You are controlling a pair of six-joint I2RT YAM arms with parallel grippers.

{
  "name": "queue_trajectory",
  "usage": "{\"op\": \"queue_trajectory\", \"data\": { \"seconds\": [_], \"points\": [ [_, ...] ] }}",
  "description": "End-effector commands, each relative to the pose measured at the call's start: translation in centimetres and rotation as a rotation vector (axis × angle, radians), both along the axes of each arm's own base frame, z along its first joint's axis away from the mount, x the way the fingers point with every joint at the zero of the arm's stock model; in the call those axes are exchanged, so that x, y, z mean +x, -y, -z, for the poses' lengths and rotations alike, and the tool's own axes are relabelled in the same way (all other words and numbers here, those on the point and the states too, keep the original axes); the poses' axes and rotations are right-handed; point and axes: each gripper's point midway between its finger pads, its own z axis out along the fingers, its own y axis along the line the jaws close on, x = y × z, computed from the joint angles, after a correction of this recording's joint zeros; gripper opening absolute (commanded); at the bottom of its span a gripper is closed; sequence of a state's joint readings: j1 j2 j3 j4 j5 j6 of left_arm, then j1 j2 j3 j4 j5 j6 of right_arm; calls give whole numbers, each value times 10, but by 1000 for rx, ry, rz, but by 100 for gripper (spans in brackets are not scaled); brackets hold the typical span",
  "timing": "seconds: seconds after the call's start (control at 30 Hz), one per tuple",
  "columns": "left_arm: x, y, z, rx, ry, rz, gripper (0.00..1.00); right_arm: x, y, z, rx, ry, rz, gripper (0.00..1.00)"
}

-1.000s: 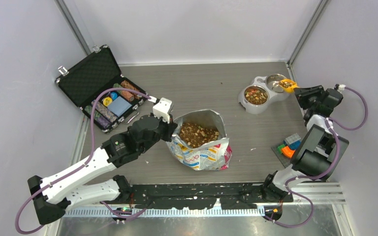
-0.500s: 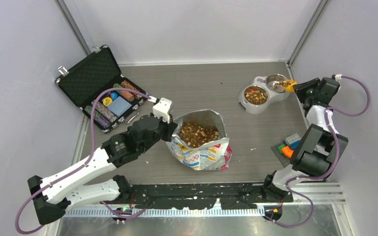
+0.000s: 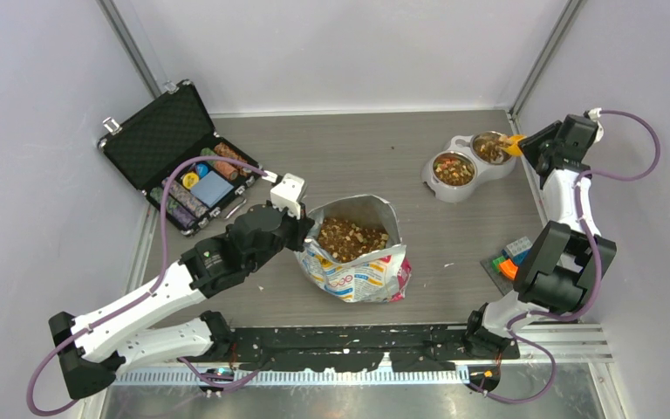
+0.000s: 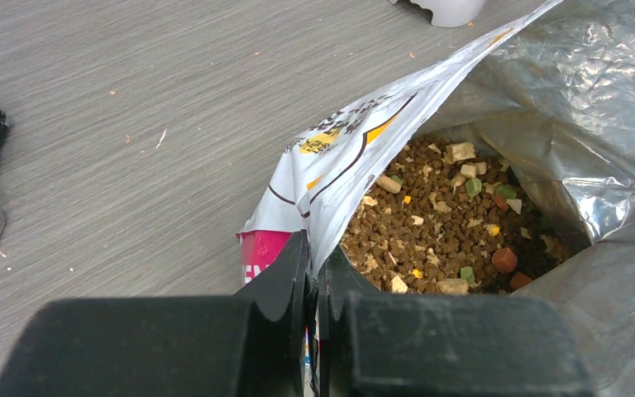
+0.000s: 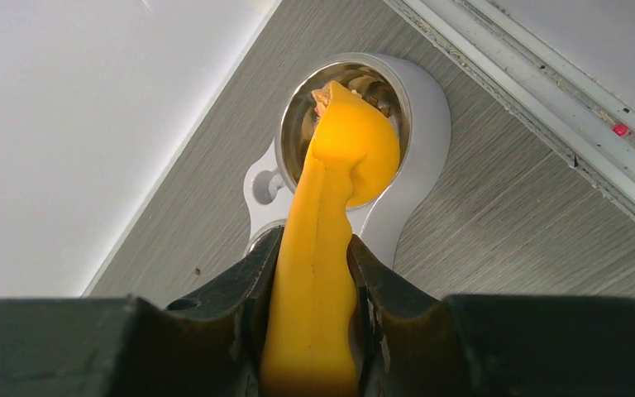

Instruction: Serve the pet food

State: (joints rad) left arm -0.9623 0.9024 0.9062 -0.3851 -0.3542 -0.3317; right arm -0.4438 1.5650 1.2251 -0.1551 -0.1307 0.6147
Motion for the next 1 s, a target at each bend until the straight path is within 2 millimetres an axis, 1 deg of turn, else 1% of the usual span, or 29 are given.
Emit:
{"op": "queue_trajectory", "data": {
  "seconds": [0.0,0.1,0.23,0.27,0.33,0.43,0.47,0.57,0.67,0.7,0.83,0.9,0.97],
  "points": [
    [9,-1,-30,-77,92,-32,0,6,6,-26,-87,1,20,5],
    [9,-1,-30,-78,93,-32,0,5,7,-28,-109,-38,32,5],
    [9,-1,-30,-79,95,-31,0,7,4,-30,-113,-48,29,5],
    [9,-1,-30,-78,95,-33,0,5,9,-29,-127,-60,50,5],
    [9,-1,-30,-79,96,-33,0,6,9,-29,-142,-82,50,5],
    [9,-1,-30,-77,95,-35,0,9,5,-27,-165,-131,29,5],
    [9,-1,-30,-77,95,-35,0,9,6,-27,-185,-146,29,5],
    [8,-1,-30,-79,95,-30,0,13,0,-24,-212,-203,1,5],
    [8,-2,-30,-79,96,-33,0,17,-6,-24,-246,-229,-15,5],
    [9,-2,-30,-79,96,-33,0,17,-5,-24,-265,-239,-13,5],
    [9,-2,-30,-78,98,-36,0,21,-15,-29,-323,-264,-32,5],
    [9,-1,-29,-74,95,-36,0,19,-16,-36,-356,-267,-27,5],
    [9,-2,-30,-76,96,-35,0,18,-14,-45,-387,-231,-14,5]
  ]
}}
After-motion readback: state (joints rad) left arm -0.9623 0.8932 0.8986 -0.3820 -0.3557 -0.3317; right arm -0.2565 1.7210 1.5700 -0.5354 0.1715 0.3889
